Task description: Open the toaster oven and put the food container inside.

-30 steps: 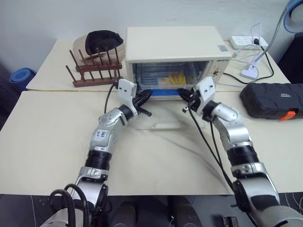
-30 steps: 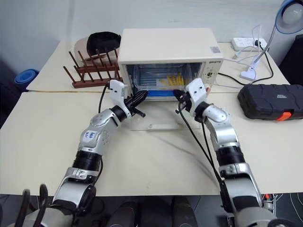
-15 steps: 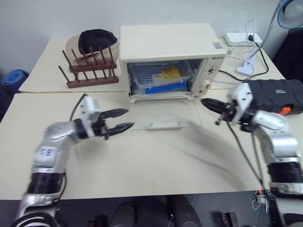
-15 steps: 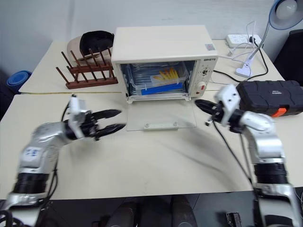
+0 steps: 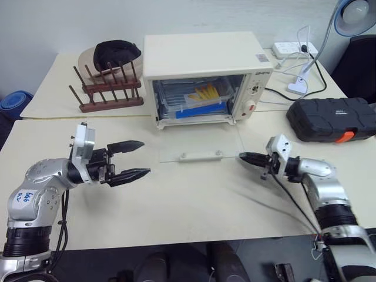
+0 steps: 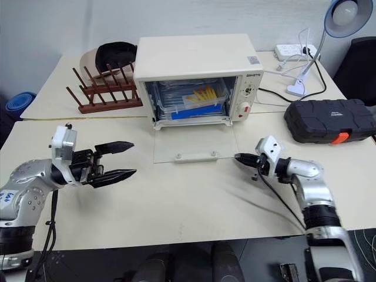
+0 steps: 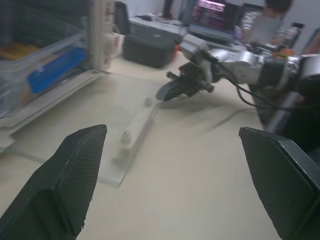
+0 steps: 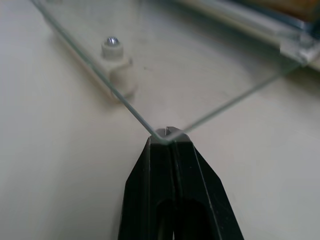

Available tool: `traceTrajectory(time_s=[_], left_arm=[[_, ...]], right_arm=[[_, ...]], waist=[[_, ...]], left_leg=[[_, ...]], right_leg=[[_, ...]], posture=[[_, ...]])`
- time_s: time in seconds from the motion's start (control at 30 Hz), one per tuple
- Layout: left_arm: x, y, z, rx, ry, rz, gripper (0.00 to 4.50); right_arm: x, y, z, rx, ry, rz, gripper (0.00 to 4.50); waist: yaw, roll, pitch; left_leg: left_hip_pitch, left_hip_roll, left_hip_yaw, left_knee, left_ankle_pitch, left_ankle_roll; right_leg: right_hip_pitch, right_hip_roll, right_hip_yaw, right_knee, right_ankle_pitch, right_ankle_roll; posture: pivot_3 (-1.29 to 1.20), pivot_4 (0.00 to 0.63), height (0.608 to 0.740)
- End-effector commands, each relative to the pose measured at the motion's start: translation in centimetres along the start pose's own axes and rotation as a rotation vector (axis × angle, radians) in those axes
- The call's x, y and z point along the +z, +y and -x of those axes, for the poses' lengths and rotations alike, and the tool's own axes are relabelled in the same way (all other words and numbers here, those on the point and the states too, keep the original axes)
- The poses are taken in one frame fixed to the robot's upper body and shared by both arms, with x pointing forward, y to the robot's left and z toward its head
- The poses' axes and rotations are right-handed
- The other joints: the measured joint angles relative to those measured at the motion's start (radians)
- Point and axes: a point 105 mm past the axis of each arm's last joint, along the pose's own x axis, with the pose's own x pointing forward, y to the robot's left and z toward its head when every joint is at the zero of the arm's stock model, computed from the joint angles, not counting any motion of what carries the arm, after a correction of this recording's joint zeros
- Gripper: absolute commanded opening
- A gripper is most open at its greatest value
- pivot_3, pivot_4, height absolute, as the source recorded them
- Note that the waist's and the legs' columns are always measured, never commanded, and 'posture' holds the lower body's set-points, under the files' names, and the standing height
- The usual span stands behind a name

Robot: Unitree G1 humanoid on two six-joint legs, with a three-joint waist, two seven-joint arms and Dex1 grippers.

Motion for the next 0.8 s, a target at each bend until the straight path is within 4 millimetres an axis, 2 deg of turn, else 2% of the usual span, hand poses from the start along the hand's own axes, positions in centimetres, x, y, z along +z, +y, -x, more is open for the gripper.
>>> traceTrajectory(time_s=[0.03, 0.2, 0.27, 0.3, 0.37, 0.5, 0.6, 0.77, 0.8], left_arm=[[1.8, 0.9, 1.4, 0.124, -0.072, -0.07, 4.49], [1.2, 1.9, 2.9, 0.243, -0.023, -0.147, 4.49], [0.6, 1.7, 3.2, 0.237, 0.012, -0.156, 4.49], [0.3, 1.5, 3.5, 0.235, 0.039, -0.166, 4.5], [-0.8, 1.0, 4.1, 0.206, 0.118, -0.164, 4.5], [-2.6, 0.1, 5.8, 0.182, 0.243, -0.179, 4.5], [-3.6, 0.1, 7.2, 0.215, 0.319, -0.229, 4.5], [-4.4, 0.5, 8.1, 0.269, 0.329, -0.216, 4.5], [-4.4, 0.6, 8.1, 0.28, 0.321, -0.22, 4.5]], right_arm=[[5.3, -1.4, 0.5, -0.077, -0.231, 0.076, 0.0], [11.5, -2.0, 0.9, -0.164, -0.482, 0.053, 0.0], [12.5, -1.4, 1.1, -0.141, -0.489, 0.038, 0.0], [12.7, -0.7, 1.3, -0.112, -0.464, 0.054, 0.19], [12.1, 1.0, 1.8, -0.022, -0.369, 0.116, 0.6], [9.8, 3.4, 3.8, 0.084, -0.215, 0.238, 1.85], [6.4, 4.7, 6.2, 0.168, -0.066, 0.239, 2.84], [3.1, 4.6, 8.5, 0.143, 0.027, 0.206, 4.33], [2.8, 4.4, 8.6, 0.127, 0.027, 0.207, 4.47]], waist=[[0.006, 0.0, 0.0], [0.009, 0.0, 0.0], [0.009, 0.0, 0.0], [0.009, 0.0, 0.0], [0.012, 0.0, 0.0], [0.014, 0.0, 0.0], [0.014, 0.0, 0.0], [0.011, 0.0, 0.0], [0.011, 0.0, 0.0]], left_leg=[[0.0, 0.0, -0.001, 0.0, 0.0, 0.0], [0.0, -0.001, -0.006, 0.0, -0.001, 0.0], [0.0, -0.001, -0.007, -0.001, -0.001, 0.0], [0.0, -0.001, -0.008, -0.001, -0.001, 0.0], [-0.001, -0.001, -0.008, -0.001, -0.001, 0.001], [-0.002, -0.002, -0.007, -0.001, -0.005, 0.006], [-0.002, -0.002, -0.003, -0.001, -0.007, 0.01], [0.001, -0.001, 0.002, -0.001, -0.007, 0.011], [0.001, -0.001, 0.003, -0.001, -0.007, 0.011]], right_leg=[[0.0, 0.0, 0.0, 0.0, 0.0, 0.0], [0.0, -0.001, 0.0, -0.002, 0.0, 0.0], [0.0, -0.001, 0.0, -0.002, 0.0, 0.0], [0.001, -0.001, -0.001, -0.002, 0.0, 0.0], [0.001, -0.001, -0.001, -0.002, 0.0, 0.0], [0.001, -0.002, -0.001, -0.005, 0.0, 0.0], [0.002, -0.003, -0.001, -0.01, 0.0, 0.001], [0.004, -0.001, -0.001, -0.009, 0.0, 0.001], [0.005, -0.001, -0.001, -0.008, 0.0, 0.001]], posture=[[0.0, 0.15, 0.74], [0.0, 0.15, 0.74], [0.0, 0.15, 0.74], [0.0, 0.15, 0.74], [0.0, 0.15, 0.74], [0.0, 0.15, 0.74], [0.0, 0.15, 0.74], [0.0, 0.15, 0.74], [0.0, 0.15, 0.74]])
